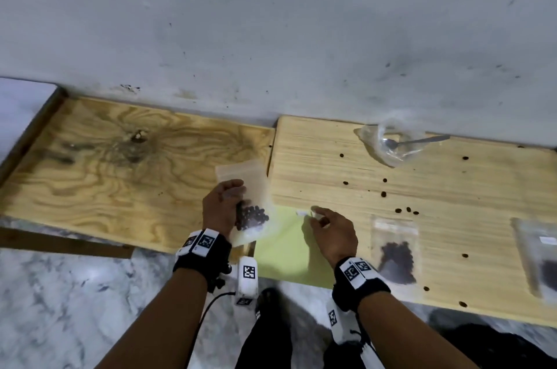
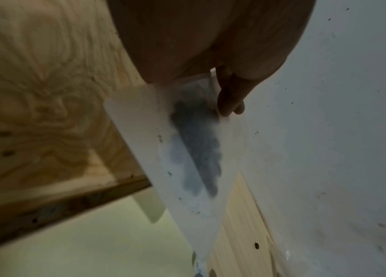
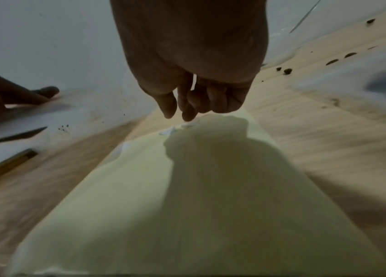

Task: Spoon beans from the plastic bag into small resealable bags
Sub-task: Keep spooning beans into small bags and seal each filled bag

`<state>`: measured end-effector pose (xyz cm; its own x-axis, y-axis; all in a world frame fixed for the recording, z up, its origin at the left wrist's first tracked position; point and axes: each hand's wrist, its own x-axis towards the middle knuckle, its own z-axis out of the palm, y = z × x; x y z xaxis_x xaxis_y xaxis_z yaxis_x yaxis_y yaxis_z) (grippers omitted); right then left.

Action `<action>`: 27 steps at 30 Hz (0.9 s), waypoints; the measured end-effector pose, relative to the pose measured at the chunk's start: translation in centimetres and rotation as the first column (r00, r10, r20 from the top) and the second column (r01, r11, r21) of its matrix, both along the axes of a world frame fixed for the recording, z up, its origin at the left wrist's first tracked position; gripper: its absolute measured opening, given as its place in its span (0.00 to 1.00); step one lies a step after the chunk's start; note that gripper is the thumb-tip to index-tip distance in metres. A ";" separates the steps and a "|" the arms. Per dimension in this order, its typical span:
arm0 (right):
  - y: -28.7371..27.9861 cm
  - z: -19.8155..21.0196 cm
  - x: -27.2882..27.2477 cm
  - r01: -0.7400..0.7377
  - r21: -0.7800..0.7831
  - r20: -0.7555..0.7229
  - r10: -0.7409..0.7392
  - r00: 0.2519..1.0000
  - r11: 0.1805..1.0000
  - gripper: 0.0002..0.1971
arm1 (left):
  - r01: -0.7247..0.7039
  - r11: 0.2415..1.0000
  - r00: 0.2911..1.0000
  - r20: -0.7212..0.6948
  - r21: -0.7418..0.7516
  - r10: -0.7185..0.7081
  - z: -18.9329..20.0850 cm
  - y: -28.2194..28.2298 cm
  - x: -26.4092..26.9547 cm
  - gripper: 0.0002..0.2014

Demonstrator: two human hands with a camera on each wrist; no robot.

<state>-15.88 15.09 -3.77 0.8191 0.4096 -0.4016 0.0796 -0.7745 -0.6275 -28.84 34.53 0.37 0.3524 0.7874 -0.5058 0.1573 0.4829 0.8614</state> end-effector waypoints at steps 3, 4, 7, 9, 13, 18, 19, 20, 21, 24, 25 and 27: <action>1.4 -0.4 -0.2 -0.004 -0.100 0.016 0.006 1.000 0.995 0.16 | 0.063 0.996 0.995 -0.080 0.057 -0.058 -0.5 1.3 -0.3 0.11; 1.8 -0.6 -0.3 0.001 -0.131 0.014 0.001 1.000 0.991 0.16 | 0.085 0.994 0.993 -0.093 0.072 -0.078 -0.7 1.5 -0.2 0.12; 2.5 -0.5 -0.3 0.024 -0.189 0.026 -0.020 0.999 0.982 0.13 | 0.132 0.987 0.987 -0.101 0.093 -0.123 -0.8 1.5 0.2 0.14; 2.8 -0.3 -0.3 0.014 -0.206 0.045 -0.004 0.999 0.978 0.10 | 0.144 0.986 0.986 -0.097 0.082 -0.135 -0.8 1.4 0.7 0.15; 3.4 -0.1 -0.3 -0.003 -0.195 0.048 0.013 0.999 0.981 0.05 | 0.187 0.979 0.975 -0.132 0.077 -0.176 -1.1 1.4 1.2 0.16; 3.3 -0.2 0.1 0.139 0.089 -0.073 -0.132 0.988 0.986 0.08 | 0.206 0.966 0.973 -0.135 0.159 -0.185 -1.0 1.5 1.5 0.12; 3.4 0.2 0.2 0.186 0.188 -0.110 -0.167 0.980 0.964 0.08 | 0.222 0.957 0.971 -0.135 0.188 -0.199 -0.8 1.4 1.5 0.12; 3.6 0.7 0.2 0.215 0.278 -0.137 -0.183 0.974 0.936 0.08 | 0.248 0.945 0.965 -0.144 0.213 -0.221 -0.8 1.3 1.5 0.14; 3.8 1.5 0.1 0.226 0.361 -0.157 -0.180 0.971 0.905 0.08 | 0.279 0.933 0.956 -0.156 0.228 -0.247 -0.6 1.1 1.6 0.15; 5.2 3.9 -0.4 0.200 0.509 -0.192 -0.115 0.975 0.837 0.07 | 0.335 0.919 0.942 -0.098 0.207 -0.321 0.1 0.0 2.1 0.20; 5.8 4.5 -0.7 0.195 0.521 -0.197 -0.105 0.975 0.831 0.07 | 0.348 0.914 0.937 -0.058 0.206 -0.344 0.4 -0.5 2.3 0.23; 6.6 5.3 -1.0 0.213 0.525 -0.202 -0.122 0.972 0.824 0.05 | 0.364 0.908 0.928 0.002 0.207 -0.372 0.9 -1.4 2.7 0.27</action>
